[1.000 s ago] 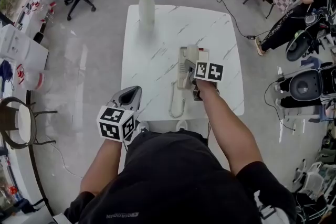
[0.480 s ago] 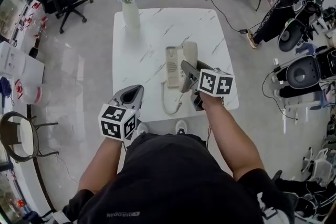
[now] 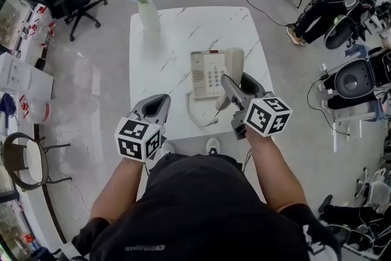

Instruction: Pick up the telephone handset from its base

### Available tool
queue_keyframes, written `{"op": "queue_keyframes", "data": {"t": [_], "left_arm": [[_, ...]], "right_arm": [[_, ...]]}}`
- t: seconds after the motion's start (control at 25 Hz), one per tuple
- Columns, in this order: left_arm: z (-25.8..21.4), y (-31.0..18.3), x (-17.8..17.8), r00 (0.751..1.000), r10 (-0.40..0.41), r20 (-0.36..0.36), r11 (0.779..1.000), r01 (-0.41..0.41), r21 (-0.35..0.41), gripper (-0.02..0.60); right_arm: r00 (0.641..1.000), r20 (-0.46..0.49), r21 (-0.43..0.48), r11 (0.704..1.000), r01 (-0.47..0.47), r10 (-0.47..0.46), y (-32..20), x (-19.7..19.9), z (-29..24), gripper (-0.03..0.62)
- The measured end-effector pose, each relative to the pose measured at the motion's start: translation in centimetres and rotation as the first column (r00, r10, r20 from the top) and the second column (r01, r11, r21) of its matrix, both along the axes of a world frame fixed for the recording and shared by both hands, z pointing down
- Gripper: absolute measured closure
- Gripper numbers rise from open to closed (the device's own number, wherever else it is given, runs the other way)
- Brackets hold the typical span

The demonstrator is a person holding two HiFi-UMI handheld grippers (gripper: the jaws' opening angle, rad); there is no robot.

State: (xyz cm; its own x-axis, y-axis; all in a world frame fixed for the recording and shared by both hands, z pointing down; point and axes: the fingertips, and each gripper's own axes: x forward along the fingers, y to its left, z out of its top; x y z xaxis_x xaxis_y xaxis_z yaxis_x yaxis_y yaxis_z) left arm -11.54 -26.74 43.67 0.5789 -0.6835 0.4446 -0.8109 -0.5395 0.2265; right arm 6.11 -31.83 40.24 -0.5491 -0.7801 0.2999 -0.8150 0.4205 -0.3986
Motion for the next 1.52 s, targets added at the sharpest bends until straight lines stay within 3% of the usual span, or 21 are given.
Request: {"op": "queue_keyframes", "data": {"t": [0.68,1.52], "left_arm": [[-1.2,-0.1,-0.5,1.0,-0.024,-0.003,0.999,0.024,0.025,0.58],[-0.7,0.1,0.3,1.0,-0.017,0.011,1.0,0.017,0.022,0.58]], "right_arm": [[0.997,-0.08,0.117,0.993,0.013,-0.004,3.2,2.2,-1.2,0.37],[0.993,-0.115,0.084,0.996,0.005,0.005,4.5,3.3,2.1,0.37]]}}
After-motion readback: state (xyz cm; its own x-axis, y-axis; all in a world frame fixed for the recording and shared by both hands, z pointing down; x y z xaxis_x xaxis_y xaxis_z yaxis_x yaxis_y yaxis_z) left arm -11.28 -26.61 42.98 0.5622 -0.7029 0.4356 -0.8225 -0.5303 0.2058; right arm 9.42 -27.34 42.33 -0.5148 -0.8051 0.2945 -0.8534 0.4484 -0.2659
